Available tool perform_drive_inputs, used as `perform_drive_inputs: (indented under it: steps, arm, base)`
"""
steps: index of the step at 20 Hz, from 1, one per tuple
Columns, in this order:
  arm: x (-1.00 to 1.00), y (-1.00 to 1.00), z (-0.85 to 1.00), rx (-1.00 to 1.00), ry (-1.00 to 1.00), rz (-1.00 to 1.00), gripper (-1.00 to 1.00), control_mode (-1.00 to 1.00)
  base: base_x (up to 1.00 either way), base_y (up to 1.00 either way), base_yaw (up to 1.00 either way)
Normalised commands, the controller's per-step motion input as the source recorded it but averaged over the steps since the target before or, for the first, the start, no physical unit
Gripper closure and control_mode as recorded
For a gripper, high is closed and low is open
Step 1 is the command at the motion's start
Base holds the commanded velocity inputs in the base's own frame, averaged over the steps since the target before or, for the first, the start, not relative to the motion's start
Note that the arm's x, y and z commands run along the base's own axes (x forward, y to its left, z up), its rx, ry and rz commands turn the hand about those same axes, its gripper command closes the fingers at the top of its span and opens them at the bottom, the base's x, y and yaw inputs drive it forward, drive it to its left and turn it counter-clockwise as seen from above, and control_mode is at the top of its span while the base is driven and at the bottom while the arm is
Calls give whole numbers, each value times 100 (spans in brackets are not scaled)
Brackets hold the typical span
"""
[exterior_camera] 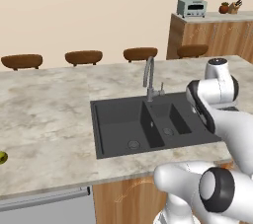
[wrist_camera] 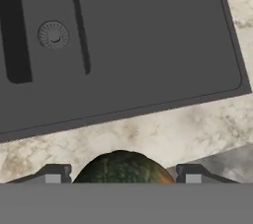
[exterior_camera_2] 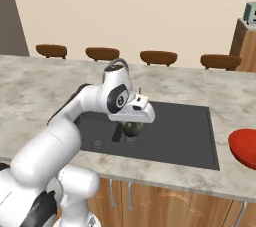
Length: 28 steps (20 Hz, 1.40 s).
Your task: Pick the squash from the sink and place it in the bowl. Then pick the bowl and place it in the microwave. Then close the microwave door and press the start button.
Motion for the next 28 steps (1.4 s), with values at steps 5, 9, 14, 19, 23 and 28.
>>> perform_drive_inputs:
  steps: [5,9,14,19,23,28]
  arm:
    - [43,-100,1,0,5,-17,100,-100]
    - [44,-100,6,0,0,-6,100,-100]
    - [16,-100,12,0,0,0,100,-100]
    - [0,-100,1,0,1,-3,100,-100]
    - [0,-96,-25,-2,9,-3,100,-100]
    - [0,-82,-19,0,1,0,100,-100]
  base:
    - [0,0,0]
    - [0,0,0]
    - [0,0,0]
    - [0,0,0]
    - [0,0,0]
    - [0,0,0]
